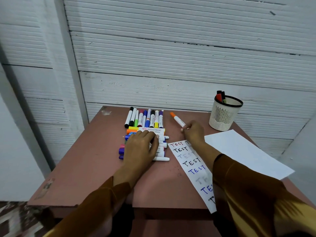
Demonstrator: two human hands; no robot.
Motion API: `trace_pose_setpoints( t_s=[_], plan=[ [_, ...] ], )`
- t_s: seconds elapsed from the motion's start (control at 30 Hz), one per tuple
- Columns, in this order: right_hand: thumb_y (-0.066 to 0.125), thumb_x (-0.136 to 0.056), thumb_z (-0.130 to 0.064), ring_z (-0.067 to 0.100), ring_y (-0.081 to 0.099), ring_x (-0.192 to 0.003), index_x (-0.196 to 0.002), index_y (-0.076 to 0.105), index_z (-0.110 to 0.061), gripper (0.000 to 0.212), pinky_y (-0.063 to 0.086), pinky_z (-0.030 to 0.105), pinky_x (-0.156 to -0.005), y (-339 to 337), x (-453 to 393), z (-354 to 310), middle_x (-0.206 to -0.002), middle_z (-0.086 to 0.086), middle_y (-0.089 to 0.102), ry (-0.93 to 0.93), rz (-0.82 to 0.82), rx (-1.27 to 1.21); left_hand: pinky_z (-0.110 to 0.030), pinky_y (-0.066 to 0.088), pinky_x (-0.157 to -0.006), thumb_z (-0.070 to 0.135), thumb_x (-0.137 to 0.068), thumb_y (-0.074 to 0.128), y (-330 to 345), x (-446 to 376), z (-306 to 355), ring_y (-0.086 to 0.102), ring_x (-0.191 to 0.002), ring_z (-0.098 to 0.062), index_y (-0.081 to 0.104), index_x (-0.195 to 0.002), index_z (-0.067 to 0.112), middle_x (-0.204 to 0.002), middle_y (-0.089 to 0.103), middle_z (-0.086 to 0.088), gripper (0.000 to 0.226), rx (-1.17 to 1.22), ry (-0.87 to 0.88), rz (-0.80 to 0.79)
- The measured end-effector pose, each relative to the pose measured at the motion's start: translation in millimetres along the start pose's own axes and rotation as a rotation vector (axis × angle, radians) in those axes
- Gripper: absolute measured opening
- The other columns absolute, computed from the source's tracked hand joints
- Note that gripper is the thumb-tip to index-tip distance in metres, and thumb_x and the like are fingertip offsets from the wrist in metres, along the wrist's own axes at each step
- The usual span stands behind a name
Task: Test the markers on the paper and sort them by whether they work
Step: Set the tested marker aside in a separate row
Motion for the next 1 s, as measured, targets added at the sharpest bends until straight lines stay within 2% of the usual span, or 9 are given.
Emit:
trace_pose_setpoints(
  t_s=[0.07, 0.17, 0.37, 0.5, 0.6, 0.67, 0.77, 0.87, 1.0],
  plan=[
    [0.067, -0.081, -0.003, 0.023, 0.053, -0.069, -0.075, 0.047, -0.012, 0.022, 0.038, 0.026, -0.054, -10.4, 1.1, 18.4, -0.081, 0.012, 0.056, 0.133, 0.036, -0.268, -0.026, 0.037, -0.055, 0.027, -0.086, 0.042, 1.4, 1.0, 2.2, 0.053, -0.057, -0.018, 0.06, -0.067, 0.013, -0.062, 0.06, 0.0, 0.03, 0.008, 0.017, -0.024],
    [0.062, -0.084, 0.0, 0.014, 0.045, -0.05, -0.086, 0.041, -0.014, 0.025, 0.035, 0.021, -0.042, -18.1, 9.6, 24.9, -0.069, 0.005, 0.052, 0.227, -0.008, -0.557, -0.032, 0.045, -0.06, 0.028, -0.088, 0.041, 3.0, 1.6, 5.1, 0.057, -0.065, -0.019, 0.064, -0.077, 0.013, -0.072, 0.064, -0.001, 0.029, 0.056, 0.04, -0.057],
    [0.052, -0.092, -0.004, 0.009, 0.043, -0.049, -0.081, 0.053, -0.012, 0.012, 0.032, 0.017, -0.041, -23.9, 36.9, -17.1, -0.071, 0.005, 0.059, 0.031, -0.353, -0.617, -0.032, 0.037, -0.099, 0.029, -0.092, 0.039, -0.8, 0.6, 12.6, 0.042, -0.118, -0.019, 0.044, -0.131, 0.014, -0.13, 0.05, -0.008, 0.042, 0.068, 0.061, -0.032],
    [0.051, -0.092, -0.005, 0.009, 0.044, -0.049, -0.072, 0.055, -0.013, 0.022, 0.032, 0.016, -0.043, -26.4, 61.6, -37.4, -0.066, 0.005, 0.059, -0.052, -0.582, -0.701, -0.034, 0.02, -0.107, 0.028, -0.091, 0.038, -0.5, -3.3, 28.8, 0.037, -0.125, -0.022, 0.031, -0.139, 0.011, -0.134, 0.042, -0.008, 0.051, -0.071, 0.164, -0.027],
    [0.049, -0.092, -0.003, 0.008, 0.044, -0.048, -0.069, 0.054, -0.012, 0.025, 0.031, 0.017, -0.044, -28.6, 71.3, -42.9, -0.062, 0.004, 0.056, -0.095, -0.658, -0.717, -0.04, 0.036, -0.097, 0.022, -0.078, 0.062, 9.0, -5.8, 37.0, 0.061, -0.096, -0.025, 0.046, -0.124, 0.009, -0.104, 0.064, -0.008, 0.051, -0.192, 0.229, -0.051],
    [0.047, -0.093, -0.005, 0.007, 0.046, -0.048, -0.074, 0.054, -0.011, 0.021, 0.033, 0.016, -0.044, -31.6, 73.6, -42.4, -0.06, 0.001, 0.056, -0.096, -0.671, -0.779, -0.04, 0.049, -0.072, 0.01, -0.059, 0.08, 14.2, -9.2, 39.8, 0.063, -0.076, -0.028, 0.056, -0.111, 0.007, -0.089, 0.064, -0.009, 0.057, -0.159, 0.213, -0.103],
    [0.056, -0.086, -0.007, 0.007, 0.048, -0.049, -0.085, 0.056, -0.009, 0.003, 0.036, 0.015, -0.044, -31.5, 79.4, -42.2, -0.061, -0.002, 0.056, -0.121, -0.7, -0.871, -0.033, 0.041, -0.056, 0.009, -0.08, 0.057, 15.3, -11.4, 46.9, 0.058, -0.071, -0.028, 0.055, -0.113, 0.007, -0.088, 0.062, -0.011, 0.033, 0.02, 0.141, -0.187],
    [0.062, -0.08, 0.005, 0.009, 0.051, -0.049, -0.091, 0.06, -0.014, 0.022, 0.038, 0.016, -0.044, -23.8, 84.7, -37.9, -0.065, 0.003, 0.058, -0.16, -0.735, -0.846, -0.029, 0.039, -0.052, 0.029, -0.091, 0.035, 16.6, -6.2, 60.6, 0.052, -0.069, -0.019, 0.049, -0.123, 0.016, -0.087, 0.056, -0.004, 0.037, 0.154, 0.158, -0.225],
    [0.062, -0.078, 0.012, 0.01, 0.051, -0.049, -0.089, 0.057, -0.012, 0.027, 0.04, 0.017, -0.046, -24.6, 88.1, -31.3, -0.065, 0.007, 0.057, -0.189, -0.713, -0.802, -0.027, 0.041, -0.048, 0.037, -0.093, 0.034, 14.7, -0.3, 64.4, 0.053, -0.063, -0.015, 0.044, -0.129, 0.025, -0.083, 0.057, 0.002, 0.039, 0.183, 0.184, -0.2]
  ],
)
Point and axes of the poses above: each hand's wrist, its own x-axis away from the middle knuckle, its own y-axis out of the palm, z = x × y, the point moved 8 cm from there along -x, towards the middle knuckle
